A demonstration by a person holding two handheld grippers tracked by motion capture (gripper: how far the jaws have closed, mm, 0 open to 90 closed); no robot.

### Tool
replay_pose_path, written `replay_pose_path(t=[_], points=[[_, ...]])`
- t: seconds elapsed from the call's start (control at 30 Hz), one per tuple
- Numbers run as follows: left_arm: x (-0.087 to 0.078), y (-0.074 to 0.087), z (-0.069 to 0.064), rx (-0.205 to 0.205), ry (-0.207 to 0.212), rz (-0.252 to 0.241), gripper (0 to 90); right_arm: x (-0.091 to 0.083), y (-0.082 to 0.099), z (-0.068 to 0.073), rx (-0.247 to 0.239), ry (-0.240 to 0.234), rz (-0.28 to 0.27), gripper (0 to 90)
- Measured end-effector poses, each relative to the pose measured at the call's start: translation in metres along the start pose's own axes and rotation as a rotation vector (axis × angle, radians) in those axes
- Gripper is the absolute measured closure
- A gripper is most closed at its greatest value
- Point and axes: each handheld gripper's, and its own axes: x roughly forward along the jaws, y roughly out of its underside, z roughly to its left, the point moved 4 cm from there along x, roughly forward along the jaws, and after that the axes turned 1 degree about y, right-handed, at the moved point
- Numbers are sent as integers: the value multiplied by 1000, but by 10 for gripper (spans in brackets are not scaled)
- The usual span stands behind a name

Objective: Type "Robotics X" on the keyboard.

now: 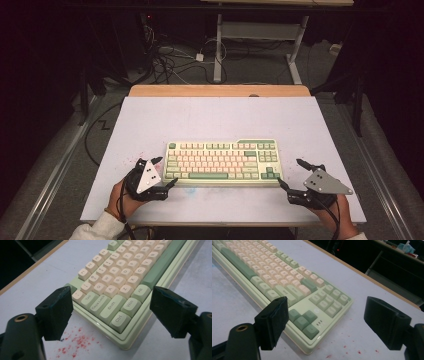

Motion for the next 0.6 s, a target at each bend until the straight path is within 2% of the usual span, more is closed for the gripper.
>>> replay_pose_path(t=[0.13, 0.2, 0.3, 0.4, 0.47, 0.6], points=[[0, 2, 1, 0, 2, 4, 184, 2, -1, 0, -6, 1, -1, 205], [-1, 4, 2, -11, 0, 7, 184, 3, -1, -2, 7, 1, -3, 205], [-1, 4, 3, -20, 6, -3, 184, 6, -1, -2, 1, -3, 6, 204], [0, 6, 2, -10, 13, 17, 184, 7, -2, -2, 1, -6, 4, 203], [-1, 6, 2, -1, 29, 14, 184, 7, -2, -1, 0, -23, -2, 248], [3, 5, 4, -14, 27, 22, 184, 11, 0, 1, -3, -48, 5, 230]])
